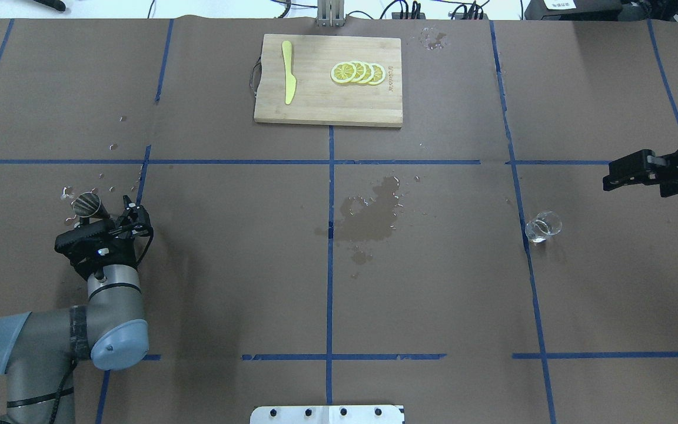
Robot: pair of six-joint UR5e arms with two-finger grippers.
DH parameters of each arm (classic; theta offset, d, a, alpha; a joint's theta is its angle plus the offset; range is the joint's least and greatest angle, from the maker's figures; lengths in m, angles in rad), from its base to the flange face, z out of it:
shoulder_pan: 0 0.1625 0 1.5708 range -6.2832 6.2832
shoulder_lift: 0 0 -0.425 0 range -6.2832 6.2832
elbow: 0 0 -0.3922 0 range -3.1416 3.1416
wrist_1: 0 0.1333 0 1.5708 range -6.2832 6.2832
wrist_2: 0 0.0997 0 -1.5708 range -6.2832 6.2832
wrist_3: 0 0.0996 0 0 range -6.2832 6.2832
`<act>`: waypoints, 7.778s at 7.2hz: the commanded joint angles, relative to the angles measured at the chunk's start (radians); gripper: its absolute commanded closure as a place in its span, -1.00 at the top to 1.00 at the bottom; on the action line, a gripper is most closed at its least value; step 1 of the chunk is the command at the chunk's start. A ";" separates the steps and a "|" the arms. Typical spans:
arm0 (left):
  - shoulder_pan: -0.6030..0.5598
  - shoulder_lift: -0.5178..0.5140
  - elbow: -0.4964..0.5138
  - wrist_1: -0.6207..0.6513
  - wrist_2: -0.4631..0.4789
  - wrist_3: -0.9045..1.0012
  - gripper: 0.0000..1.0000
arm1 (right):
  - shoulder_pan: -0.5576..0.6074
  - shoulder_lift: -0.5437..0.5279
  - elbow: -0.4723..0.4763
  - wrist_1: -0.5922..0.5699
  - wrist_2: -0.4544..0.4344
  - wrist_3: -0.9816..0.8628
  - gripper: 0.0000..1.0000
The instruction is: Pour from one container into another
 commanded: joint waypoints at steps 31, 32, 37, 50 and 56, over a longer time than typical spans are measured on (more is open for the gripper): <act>-0.053 -0.159 -0.101 -0.309 -0.049 0.669 -1.00 | -0.815 -0.058 -0.580 0.907 -1.483 0.428 0.75; -0.052 -0.159 -0.099 -0.309 -0.049 0.669 -1.00 | -0.817 -0.056 -0.580 0.907 -1.482 0.428 0.57; -0.052 -0.160 -0.082 -0.307 -0.049 0.666 -1.00 | -0.800 -0.053 -0.572 0.909 -1.479 0.392 -1.00; -0.089 -0.367 0.133 -1.234 -0.768 1.405 -1.00 | -0.670 0.163 -0.225 0.834 -1.184 -0.263 -1.00; -0.086 -0.482 0.293 -1.264 -0.779 1.404 -1.00 | -0.651 0.327 -0.181 0.548 -1.209 -0.442 -1.00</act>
